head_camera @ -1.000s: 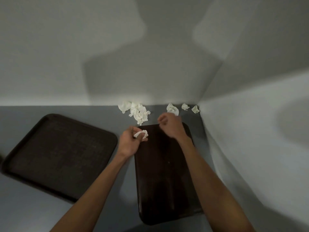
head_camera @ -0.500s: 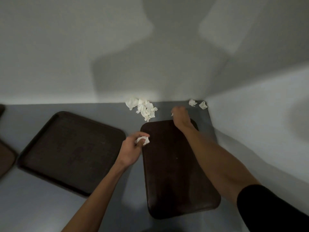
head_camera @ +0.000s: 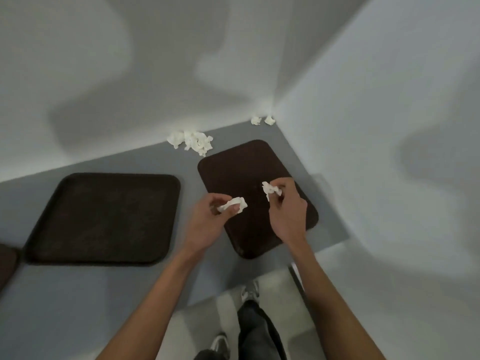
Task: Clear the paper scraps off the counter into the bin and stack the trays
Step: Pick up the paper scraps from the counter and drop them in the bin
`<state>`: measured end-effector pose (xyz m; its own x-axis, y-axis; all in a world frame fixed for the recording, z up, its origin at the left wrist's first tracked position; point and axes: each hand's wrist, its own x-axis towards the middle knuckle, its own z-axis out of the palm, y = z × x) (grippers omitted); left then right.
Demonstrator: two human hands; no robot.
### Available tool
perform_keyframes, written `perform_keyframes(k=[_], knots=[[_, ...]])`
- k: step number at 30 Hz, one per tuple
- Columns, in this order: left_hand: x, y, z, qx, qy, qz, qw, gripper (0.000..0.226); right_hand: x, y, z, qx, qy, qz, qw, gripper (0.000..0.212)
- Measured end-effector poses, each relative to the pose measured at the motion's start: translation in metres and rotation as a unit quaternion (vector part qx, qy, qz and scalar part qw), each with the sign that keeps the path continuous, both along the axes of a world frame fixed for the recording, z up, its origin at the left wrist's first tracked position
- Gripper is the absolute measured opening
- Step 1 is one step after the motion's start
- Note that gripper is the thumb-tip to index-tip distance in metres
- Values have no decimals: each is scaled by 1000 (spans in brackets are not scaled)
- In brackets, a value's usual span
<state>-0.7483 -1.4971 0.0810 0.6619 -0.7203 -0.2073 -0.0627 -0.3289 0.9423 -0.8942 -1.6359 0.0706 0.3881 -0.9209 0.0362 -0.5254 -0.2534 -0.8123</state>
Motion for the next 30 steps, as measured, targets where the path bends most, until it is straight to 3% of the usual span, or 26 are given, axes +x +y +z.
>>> perform_keyframes(k=[3, 6, 13, 20, 26, 30], knots=[[-51, 24, 9, -4, 11, -40, 999, 22, -66, 55, 0, 33, -47, -64, 996, 25], [-106, 43, 7, -9, 1, -95, 995, 16, -133, 103, -8, 51, -70, -102, 991, 14], [-238, 71, -58, 57, 14, -218, 974, 12, -296, 177, -72, 124, -63, -243, 960, 9], [-384, 107, -190, 147, 15, -270, 952, 19, -467, 234, -225, 225, 81, -328, 914, 15], [-499, 140, -345, 265, 29, -277, 923, 15, -569, 261, -399, 315, 167, -293, 887, 25], [-547, 153, -448, 295, -1, -315, 902, 11, -599, 262, -506, 334, 211, -262, 880, 24]])
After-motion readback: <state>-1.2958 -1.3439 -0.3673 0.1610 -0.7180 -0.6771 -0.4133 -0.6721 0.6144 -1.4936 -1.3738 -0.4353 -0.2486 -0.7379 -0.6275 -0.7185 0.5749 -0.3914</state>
